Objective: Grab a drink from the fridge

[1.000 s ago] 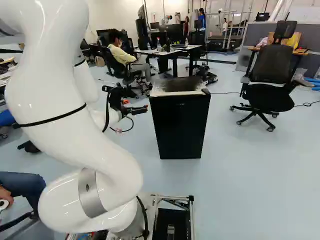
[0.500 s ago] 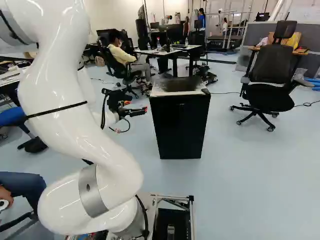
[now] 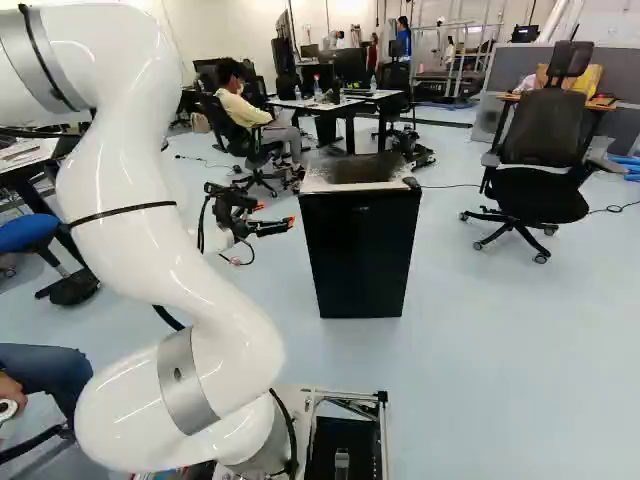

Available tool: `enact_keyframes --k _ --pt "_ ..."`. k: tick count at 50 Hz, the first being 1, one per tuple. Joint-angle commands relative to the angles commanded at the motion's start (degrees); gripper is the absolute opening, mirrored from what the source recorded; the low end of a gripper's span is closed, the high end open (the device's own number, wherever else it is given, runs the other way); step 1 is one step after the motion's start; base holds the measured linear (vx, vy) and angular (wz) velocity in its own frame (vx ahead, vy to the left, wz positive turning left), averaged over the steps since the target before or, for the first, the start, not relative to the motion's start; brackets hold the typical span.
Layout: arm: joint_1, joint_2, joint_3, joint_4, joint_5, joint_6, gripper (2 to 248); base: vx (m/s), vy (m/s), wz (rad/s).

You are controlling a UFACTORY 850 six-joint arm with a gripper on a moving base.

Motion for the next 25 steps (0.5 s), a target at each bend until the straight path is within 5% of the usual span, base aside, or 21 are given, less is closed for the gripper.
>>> enact_keyframes --k 25 --pt "0.7 -9.1 -8.8 8.9 4.9 0.0 247 0.000 0.000 0.000"
